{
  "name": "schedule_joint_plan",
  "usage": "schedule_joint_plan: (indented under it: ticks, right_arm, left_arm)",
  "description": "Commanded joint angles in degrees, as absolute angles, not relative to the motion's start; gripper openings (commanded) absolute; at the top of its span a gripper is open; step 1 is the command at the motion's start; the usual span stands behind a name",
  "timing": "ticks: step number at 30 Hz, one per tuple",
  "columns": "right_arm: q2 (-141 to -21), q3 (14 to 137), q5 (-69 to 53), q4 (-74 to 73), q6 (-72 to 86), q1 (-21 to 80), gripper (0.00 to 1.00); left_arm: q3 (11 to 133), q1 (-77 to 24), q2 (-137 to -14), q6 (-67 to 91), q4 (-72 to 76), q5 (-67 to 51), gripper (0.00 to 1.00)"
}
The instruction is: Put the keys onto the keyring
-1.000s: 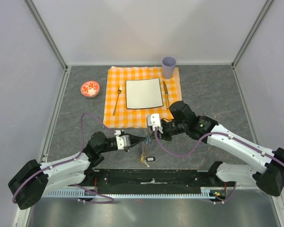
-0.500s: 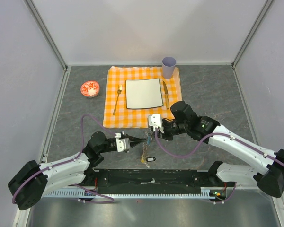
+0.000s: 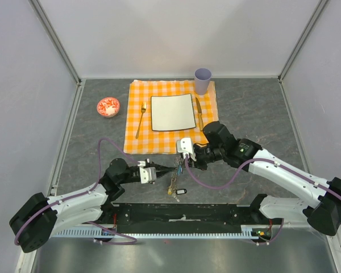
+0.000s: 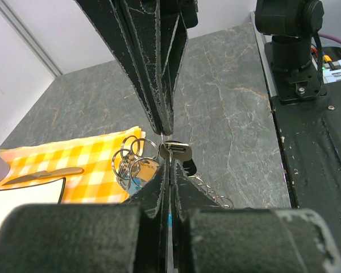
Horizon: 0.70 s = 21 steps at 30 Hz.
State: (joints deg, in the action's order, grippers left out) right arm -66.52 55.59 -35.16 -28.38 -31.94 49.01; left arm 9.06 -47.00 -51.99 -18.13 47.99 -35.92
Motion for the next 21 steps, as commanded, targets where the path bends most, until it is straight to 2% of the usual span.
schedule_joint_plan:
  ticks: [1,21]
  right_arm:
    - [-66.53,58.1,-37.27,-27.25,-33.13,49.22,0.0]
    - [-63.72,56.69,-33.93,-25.58,-31.99,50.89,0.0]
  left_arm:
    - [11.25,-47.11,-52.21,-20.83,49.13,-37.35,0.02]
    - [11.6,-47.02,-51.15,-16.7,48.87,-33.49,0.02]
